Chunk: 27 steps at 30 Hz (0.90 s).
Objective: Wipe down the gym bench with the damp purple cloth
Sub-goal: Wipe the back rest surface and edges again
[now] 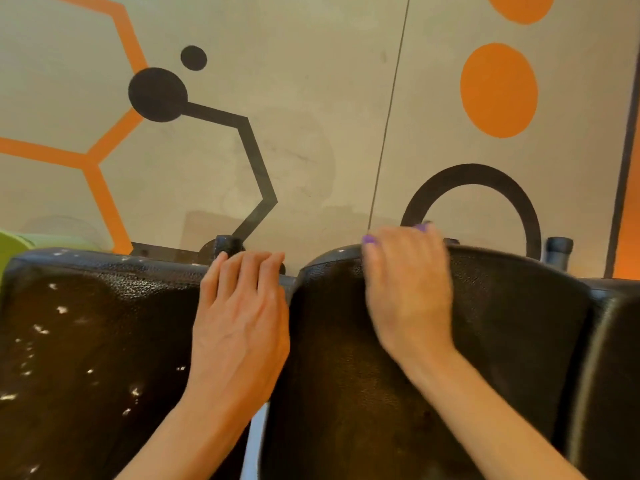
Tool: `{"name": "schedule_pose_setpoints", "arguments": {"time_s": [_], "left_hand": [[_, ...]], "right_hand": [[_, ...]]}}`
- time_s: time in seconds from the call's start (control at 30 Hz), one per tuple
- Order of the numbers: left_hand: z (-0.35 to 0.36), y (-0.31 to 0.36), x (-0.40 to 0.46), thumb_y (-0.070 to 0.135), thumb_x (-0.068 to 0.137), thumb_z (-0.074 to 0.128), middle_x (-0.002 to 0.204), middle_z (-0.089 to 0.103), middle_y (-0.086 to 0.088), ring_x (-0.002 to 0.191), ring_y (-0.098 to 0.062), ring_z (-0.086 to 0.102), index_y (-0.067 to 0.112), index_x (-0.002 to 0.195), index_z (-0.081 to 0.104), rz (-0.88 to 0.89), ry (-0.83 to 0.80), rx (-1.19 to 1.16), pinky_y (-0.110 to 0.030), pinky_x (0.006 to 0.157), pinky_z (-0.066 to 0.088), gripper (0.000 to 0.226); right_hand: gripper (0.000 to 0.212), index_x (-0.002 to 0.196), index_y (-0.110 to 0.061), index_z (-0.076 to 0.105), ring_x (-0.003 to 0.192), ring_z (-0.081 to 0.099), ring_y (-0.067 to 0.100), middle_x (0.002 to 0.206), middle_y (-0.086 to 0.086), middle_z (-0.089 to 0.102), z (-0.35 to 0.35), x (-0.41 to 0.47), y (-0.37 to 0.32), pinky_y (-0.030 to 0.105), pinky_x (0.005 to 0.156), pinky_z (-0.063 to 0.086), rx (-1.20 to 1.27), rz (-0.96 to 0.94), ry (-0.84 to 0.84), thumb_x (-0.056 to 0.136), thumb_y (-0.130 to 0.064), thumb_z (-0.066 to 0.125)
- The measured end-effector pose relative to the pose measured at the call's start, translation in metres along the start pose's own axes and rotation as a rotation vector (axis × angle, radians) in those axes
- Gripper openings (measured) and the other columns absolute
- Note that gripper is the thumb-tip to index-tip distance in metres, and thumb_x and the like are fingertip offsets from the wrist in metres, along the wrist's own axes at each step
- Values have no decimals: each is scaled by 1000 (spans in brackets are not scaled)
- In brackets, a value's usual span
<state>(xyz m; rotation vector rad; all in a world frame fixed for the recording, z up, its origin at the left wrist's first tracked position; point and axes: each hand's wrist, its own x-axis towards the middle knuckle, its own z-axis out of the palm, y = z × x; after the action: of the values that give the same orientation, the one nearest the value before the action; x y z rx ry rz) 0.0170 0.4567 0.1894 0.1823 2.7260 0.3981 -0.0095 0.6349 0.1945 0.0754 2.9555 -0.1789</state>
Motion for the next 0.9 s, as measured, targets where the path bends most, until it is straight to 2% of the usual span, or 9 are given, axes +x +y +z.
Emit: {"name": "schedule_pose_setpoints", "arguments": {"time_s": [0.13, 0.23, 0.33, 0.4, 0.5, 0.57, 0.63, 0.73, 0.9], "left_hand": [[6, -10, -2, 21, 94, 44, 117, 62, -9, 118, -28, 56, 8, 125, 59, 56, 4, 35, -40, 113, 24, 37], [10, -13, -2, 19, 92, 46, 110, 62, -8, 113, -29, 57, 7, 121, 61, 90, 42, 2, -42, 111, 26, 34], [11, -13, -2, 16, 91, 47, 106, 60, -6, 110, -28, 55, 9, 117, 61, 86, 51, 0, -42, 111, 26, 31], [9, -11, -2, 16, 90, 46, 104, 60, -6, 108, -28, 55, 10, 114, 62, 86, 36, 22, -41, 110, 25, 29], [7, -10, -2, 18, 92, 42, 101, 60, -4, 105, -26, 57, 12, 108, 63, 89, 31, 44, -39, 109, 26, 28], [7, -10, -2, 17, 92, 43, 101, 60, -4, 104, -25, 57, 12, 108, 63, 76, 48, 23, -39, 108, 26, 27], [10, -11, -1, 16, 91, 44, 101, 60, -4, 104, -26, 56, 12, 107, 63, 69, 56, 3, -39, 108, 25, 25], [10, -11, -1, 16, 91, 43, 102, 60, -5, 105, -27, 57, 11, 107, 62, 63, 66, -3, -40, 108, 25, 26], [6, -10, -1, 20, 95, 39, 105, 62, -4, 107, -25, 57, 11, 111, 63, 71, 56, 4, -38, 109, 26, 29]], "right_hand": [[29, 111, -17, 63, 105, 57, 16, 108, -3, 64, 6, 5, -8, 37, 113, 30, 43, -358, -130, 101, -32, 40], [35, 108, -19, 64, 101, 56, 16, 103, -5, 64, -12, 5, 37, 38, 106, 35, 100, -106, -55, 103, -34, 33], [32, 96, -16, 65, 92, 57, 22, 93, 1, 65, -6, 4, 14, 43, 101, 38, -43, 45, 52, 101, -26, 35], [24, 88, -14, 65, 85, 58, 27, 85, 4, 64, 15, 1, -28, 45, 101, 38, -94, -155, 56, 97, -20, 43], [32, 93, -18, 65, 93, 58, 23, 92, 0, 64, 23, -1, -44, 41, 108, 33, -81, -478, -92, 101, -28, 35], [32, 96, -18, 66, 93, 59, 22, 95, 0, 66, 15, 5, -12, 35, 99, 36, -77, -402, -50, 101, -30, 37], [35, 96, -19, 65, 91, 56, 19, 94, -2, 65, -1, 9, 18, 32, 90, 35, -43, -122, 11, 102, -33, 35], [35, 98, -18, 64, 96, 54, 19, 98, -1, 64, 3, 6, 7, 39, 101, 35, -19, 73, 49, 102, -36, 34], [31, 109, -19, 63, 108, 54, 20, 108, -2, 61, 22, -5, -31, 41, 115, 24, -45, -361, -78, 100, -36, 38]]}}
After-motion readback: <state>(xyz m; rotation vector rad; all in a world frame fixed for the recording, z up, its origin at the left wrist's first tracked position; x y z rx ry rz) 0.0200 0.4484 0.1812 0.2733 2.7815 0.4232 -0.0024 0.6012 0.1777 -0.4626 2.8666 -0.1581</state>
